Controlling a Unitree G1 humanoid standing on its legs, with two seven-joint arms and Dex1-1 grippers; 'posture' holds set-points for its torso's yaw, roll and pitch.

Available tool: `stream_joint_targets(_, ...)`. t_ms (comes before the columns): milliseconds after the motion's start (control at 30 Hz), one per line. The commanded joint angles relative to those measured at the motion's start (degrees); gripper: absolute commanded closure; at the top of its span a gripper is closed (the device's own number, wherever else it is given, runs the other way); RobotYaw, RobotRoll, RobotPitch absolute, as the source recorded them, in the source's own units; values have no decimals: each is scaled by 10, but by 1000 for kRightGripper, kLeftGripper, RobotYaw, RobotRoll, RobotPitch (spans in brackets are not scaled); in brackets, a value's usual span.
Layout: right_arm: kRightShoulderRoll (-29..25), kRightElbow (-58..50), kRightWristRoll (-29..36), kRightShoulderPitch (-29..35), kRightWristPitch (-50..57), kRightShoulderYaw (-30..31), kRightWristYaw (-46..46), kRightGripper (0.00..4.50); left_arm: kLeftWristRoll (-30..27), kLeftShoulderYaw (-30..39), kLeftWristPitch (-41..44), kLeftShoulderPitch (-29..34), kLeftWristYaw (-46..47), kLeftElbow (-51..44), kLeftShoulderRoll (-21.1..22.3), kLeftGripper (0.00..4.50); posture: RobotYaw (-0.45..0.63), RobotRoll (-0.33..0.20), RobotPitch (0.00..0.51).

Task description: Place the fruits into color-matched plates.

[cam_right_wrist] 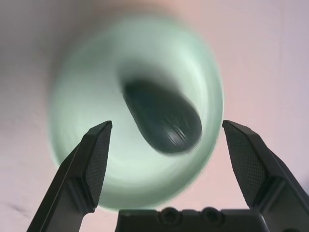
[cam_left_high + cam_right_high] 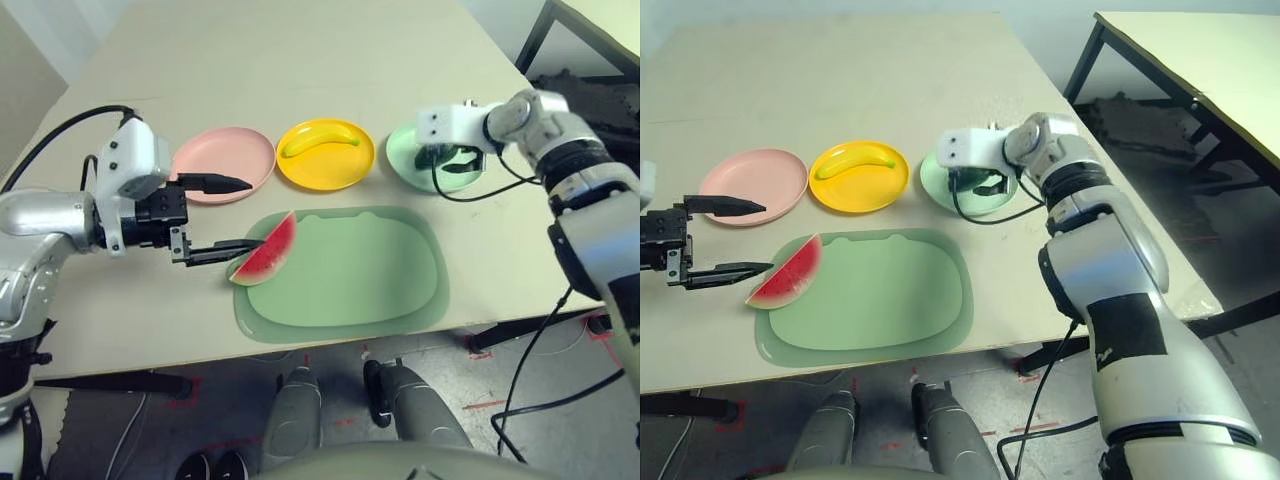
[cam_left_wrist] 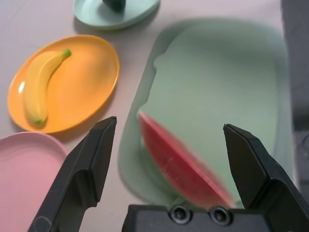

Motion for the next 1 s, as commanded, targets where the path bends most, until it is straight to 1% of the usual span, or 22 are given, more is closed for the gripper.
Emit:
stream_joint_targets(33,-2,-119,110,34,124,-61,160,32,40,-15,-100,-35,-8,34,-13,0,81,0,186)
stream_joint_targets(100,-15,-258,171,100,254,-83,220,32,59,-30,-155,-68,-19,57,-19,0,75,0,189)
stream_joint_targets(200,-37,-459,243,209,432,-109,231,32,88,-58,-236,-114,-52,101,-18,0,73,0,192)
stream_joint_targets(267,-37,-571,297,273,546,-138,202,32,115,-85,-311,-148,-87,143,-12,0,73,0,191)
stream_joint_targets(300,-25,-617,325,301,601,-162,175,32,128,-99,-351,-164,-106,167,-10,0,72,0,192)
stream_joint_targets(400,1,-723,382,374,690,-209,102,32,153,-134,-454,-200,-152,229,-9,0,66,0,190)
stream_joint_targets(500,39,-814,417,457,729,-247,20,32,167,-169,-544,-238,-187,280,-17,0,54,0,189)
stream_joint_targets(567,65,-855,435,502,740,-266,-30,32,185,-198,-617,-265,-199,317,-19,0,50,0,189)
stream_joint_targets(667,106,-899,459,574,733,-290,-94,32,191,-246,-691,-301,-202,360,-26,0,38,0,186)
stream_joint_targets(733,134,-908,474,625,716,-311,-133,32,186,-282,-731,-321,-202,379,-31,0,33,0,185)
stream_joint_targets(833,135,-908,484,694,665,-308,-141,32,181,-331,-787,-351,-202,409,-41,0,28,0,182)
stream_joint_targets(867,142,-905,493,707,652,-315,-148,32,181,-347,-807,-363,-202,420,-45,0,28,0,181)
stream_joint_targets(933,169,-891,519,721,632,-350,-176,32,178,-372,-840,-388,-202,445,-60,0,25,0,179)
stream_joint_targets(1000,176,-881,529,740,587,-361,-176,32,183,-396,-872,-413,-202,477,-73,0,19,0,177)
